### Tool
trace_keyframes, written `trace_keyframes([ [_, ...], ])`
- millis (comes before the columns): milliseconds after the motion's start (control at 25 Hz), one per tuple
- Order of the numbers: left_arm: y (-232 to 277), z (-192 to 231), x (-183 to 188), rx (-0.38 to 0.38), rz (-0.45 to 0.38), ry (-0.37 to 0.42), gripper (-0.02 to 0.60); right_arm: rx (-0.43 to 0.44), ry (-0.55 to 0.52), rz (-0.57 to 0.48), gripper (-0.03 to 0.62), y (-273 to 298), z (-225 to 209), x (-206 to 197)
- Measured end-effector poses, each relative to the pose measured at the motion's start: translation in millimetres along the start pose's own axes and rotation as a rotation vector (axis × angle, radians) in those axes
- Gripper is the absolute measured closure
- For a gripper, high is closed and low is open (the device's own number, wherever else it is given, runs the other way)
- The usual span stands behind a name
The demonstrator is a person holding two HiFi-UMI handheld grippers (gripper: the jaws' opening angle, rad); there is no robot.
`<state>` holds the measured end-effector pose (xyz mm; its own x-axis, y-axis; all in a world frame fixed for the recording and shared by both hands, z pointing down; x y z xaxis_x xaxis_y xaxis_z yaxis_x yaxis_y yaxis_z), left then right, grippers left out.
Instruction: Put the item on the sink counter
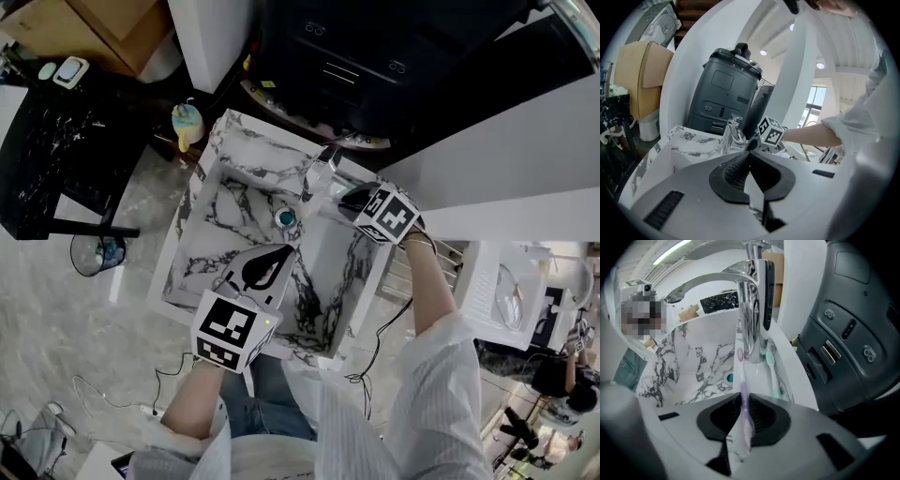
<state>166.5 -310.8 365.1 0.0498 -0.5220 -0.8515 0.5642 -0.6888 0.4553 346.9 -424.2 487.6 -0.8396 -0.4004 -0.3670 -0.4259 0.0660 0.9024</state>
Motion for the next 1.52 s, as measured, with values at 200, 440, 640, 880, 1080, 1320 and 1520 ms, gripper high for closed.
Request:
trace_keyframes([
  [200,-4.0,-2.5,0.7,0.005,-0.006,-0.003,0.566,0.001,0.022,-0.013,0.537,-0.5,0.4,-0.6],
  [440,-15.5,-1.5,3.5,0.022,-0.026,-0.003,0.566,-0.006,0.041,-0.052,0.542,-0.9,13.4,1.8],
  [640,-32.6,-2.5,5.0,0.037,-0.049,0.0,0.566,-0.028,0.08,-0.134,0.543,-10.8,33.7,8.3],
  [880,-59.8,-3.5,0.7,0.045,-0.069,0.004,0.566,-0.047,0.092,-0.198,0.542,-14.0,70.1,11.2],
  [1080,-88.7,-5.4,-5.7,0.032,-0.077,0.022,0.566,-0.065,0.097,-0.252,0.542,-13.9,110.7,19.3],
  [1320,-142.5,-0.4,-23.0,0.027,-0.098,0.04,0.566,-0.103,0.109,-0.334,0.542,-11.2,181.7,33.8],
  [1520,-197.7,-0.1,-47.1,0.032,-0.109,0.028,0.566,-0.159,0.089,-0.404,0.542,-20.5,253.6,55.1],
])
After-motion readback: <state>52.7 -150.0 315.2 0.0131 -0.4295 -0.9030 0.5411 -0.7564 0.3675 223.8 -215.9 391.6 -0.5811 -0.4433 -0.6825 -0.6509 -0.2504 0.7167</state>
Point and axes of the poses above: the fingertips, and each gripper's own axes: y forward along the fingers, z to its left, x out of its top, the point moved 5 cm from there along -y, backward along the fingers, and after that the axes turned 12 degrees about x, right-handed, at the moved point
